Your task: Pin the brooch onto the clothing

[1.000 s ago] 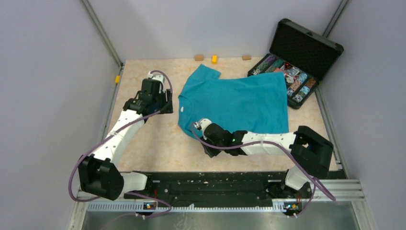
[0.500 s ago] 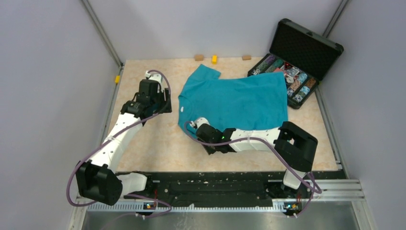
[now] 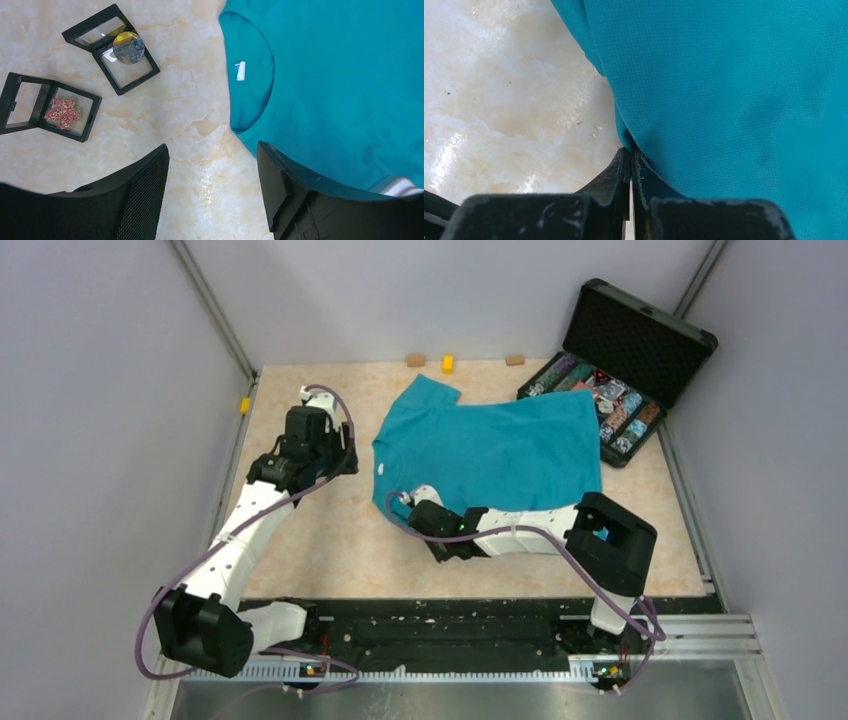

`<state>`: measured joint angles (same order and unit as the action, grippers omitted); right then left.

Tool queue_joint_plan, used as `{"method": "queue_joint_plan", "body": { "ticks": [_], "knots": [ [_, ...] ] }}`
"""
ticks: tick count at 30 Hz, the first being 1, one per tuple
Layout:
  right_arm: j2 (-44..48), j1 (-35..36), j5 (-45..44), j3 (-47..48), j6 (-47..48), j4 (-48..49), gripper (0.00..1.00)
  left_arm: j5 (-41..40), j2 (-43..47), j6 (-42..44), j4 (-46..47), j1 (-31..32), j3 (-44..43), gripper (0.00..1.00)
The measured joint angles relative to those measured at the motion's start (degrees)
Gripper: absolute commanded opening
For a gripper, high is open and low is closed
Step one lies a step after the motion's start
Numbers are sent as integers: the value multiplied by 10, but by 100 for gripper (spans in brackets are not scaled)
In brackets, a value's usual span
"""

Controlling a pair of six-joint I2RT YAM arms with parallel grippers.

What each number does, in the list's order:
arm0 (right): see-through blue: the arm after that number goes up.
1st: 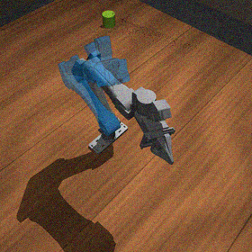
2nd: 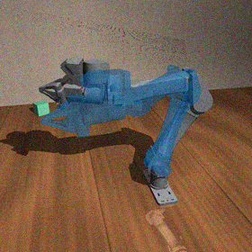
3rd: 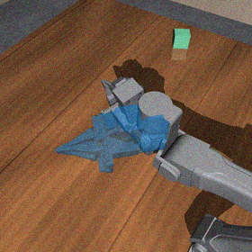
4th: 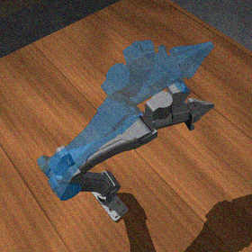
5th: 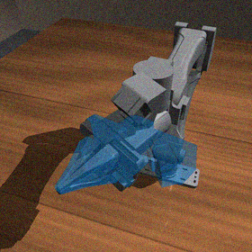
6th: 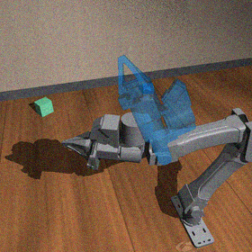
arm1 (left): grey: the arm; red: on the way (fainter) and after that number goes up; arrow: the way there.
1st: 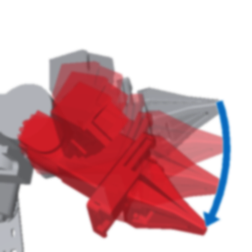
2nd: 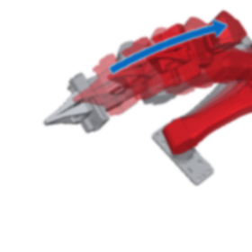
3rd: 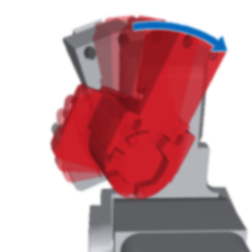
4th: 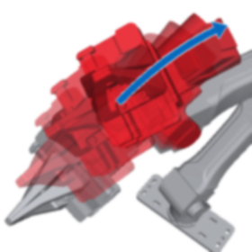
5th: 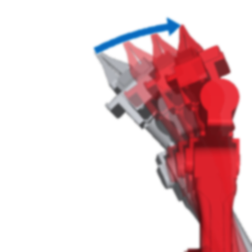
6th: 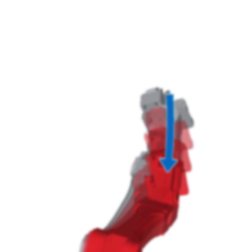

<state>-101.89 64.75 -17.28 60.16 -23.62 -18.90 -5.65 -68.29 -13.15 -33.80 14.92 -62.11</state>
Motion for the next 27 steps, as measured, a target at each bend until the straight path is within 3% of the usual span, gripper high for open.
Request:
{"method": "queue_joint_plan", "body": {
  "ticks": [5,10,18,19,23,27],
  "knots": [
    [11,0,39,-1,0,-3,0,0,9,0,2,0,2,69],
    [73,9,155,-2,7,-9,0,3,21,-2,4,0,5,69],
    [101,91,286,0,16,-3,0,27,40,-9,6,0,9,68],
    [93,97,295,3,16,-6,3,37,41,-14,8,0,12,68],
    [61,114,319,24,20,-5,37,84,54,-35,17,0,42,69],
    [62,116,316,29,18,5,56,118,75,-75,36,0,92,70]
  ]
}}
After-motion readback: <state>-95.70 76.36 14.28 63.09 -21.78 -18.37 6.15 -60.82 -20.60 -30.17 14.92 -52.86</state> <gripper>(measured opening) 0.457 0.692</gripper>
